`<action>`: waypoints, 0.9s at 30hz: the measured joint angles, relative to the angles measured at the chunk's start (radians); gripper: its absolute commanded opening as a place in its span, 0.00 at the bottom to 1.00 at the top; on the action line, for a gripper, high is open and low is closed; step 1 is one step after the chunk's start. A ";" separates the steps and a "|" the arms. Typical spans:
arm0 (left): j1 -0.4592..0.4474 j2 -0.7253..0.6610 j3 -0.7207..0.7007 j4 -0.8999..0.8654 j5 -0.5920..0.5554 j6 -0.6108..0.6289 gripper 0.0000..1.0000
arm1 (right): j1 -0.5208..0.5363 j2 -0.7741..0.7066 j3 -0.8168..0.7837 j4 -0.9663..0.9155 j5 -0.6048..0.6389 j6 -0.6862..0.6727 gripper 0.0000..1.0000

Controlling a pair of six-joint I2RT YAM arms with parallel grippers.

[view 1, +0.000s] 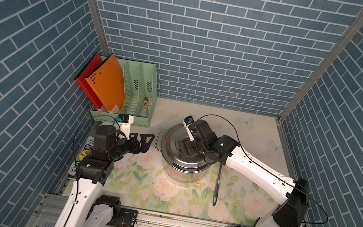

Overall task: Stir the soup with a spoon
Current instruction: Pick up the lid from the pan.

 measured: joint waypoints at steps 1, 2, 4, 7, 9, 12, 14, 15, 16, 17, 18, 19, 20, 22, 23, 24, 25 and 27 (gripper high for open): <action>0.000 -0.002 0.000 -0.003 -0.001 0.003 1.00 | -0.008 0.000 -0.013 0.006 -0.009 0.002 0.92; 0.000 -0.003 0.000 -0.004 -0.002 0.005 1.00 | -0.013 0.000 -0.024 0.012 -0.016 0.002 0.91; 0.000 -0.002 0.000 -0.004 -0.002 0.007 1.00 | -0.023 0.000 -0.043 0.024 -0.033 0.012 0.89; 0.000 -0.002 0.000 -0.005 -0.002 0.007 1.00 | -0.032 0.000 -0.054 0.047 -0.051 0.020 0.84; 0.000 -0.002 0.000 -0.005 -0.002 0.007 1.00 | -0.033 0.000 -0.060 0.060 -0.056 0.021 0.81; 0.000 -0.002 0.000 -0.005 -0.002 0.007 1.00 | -0.033 0.000 -0.065 0.073 -0.063 0.025 0.74; 0.000 -0.002 0.000 -0.005 -0.002 0.007 1.00 | -0.034 -0.001 -0.069 0.079 -0.065 0.026 0.72; 0.000 -0.002 0.000 -0.005 -0.002 0.007 1.00 | -0.034 -0.002 -0.071 0.081 -0.067 0.027 0.71; 0.000 -0.002 0.000 -0.005 -0.002 0.007 1.00 | -0.034 -0.005 -0.074 0.084 -0.068 0.027 0.70; 0.000 -0.002 0.000 -0.005 -0.003 0.007 1.00 | -0.034 -0.007 -0.078 0.085 -0.070 0.027 0.70; 0.000 -0.002 0.000 -0.004 -0.002 0.007 1.00 | -0.034 -0.012 -0.085 0.089 -0.071 0.028 0.70; 0.000 -0.002 0.000 -0.005 -0.003 0.007 1.00 | -0.034 -0.018 -0.092 0.093 -0.072 0.028 0.70; 0.000 -0.002 0.000 -0.005 -0.003 0.007 1.00 | -0.034 -0.024 -0.100 0.095 -0.073 0.028 0.70; 0.000 -0.002 0.000 -0.005 -0.003 0.007 1.00 | -0.034 -0.039 -0.116 0.100 -0.075 0.029 0.70; 0.000 -0.002 0.000 -0.005 -0.002 0.007 1.00 | -0.034 -0.046 -0.125 0.102 -0.076 0.029 0.69; 0.000 -0.002 0.000 -0.005 -0.003 0.007 1.00 | -0.034 -0.053 -0.135 0.108 -0.076 0.032 0.69; 0.000 -0.002 0.000 -0.005 -0.003 0.007 1.00 | -0.034 -0.059 -0.144 0.114 -0.076 0.033 0.68; 0.000 -0.002 0.000 -0.005 -0.002 0.007 1.00 | -0.034 -0.068 -0.161 0.131 -0.078 0.033 0.66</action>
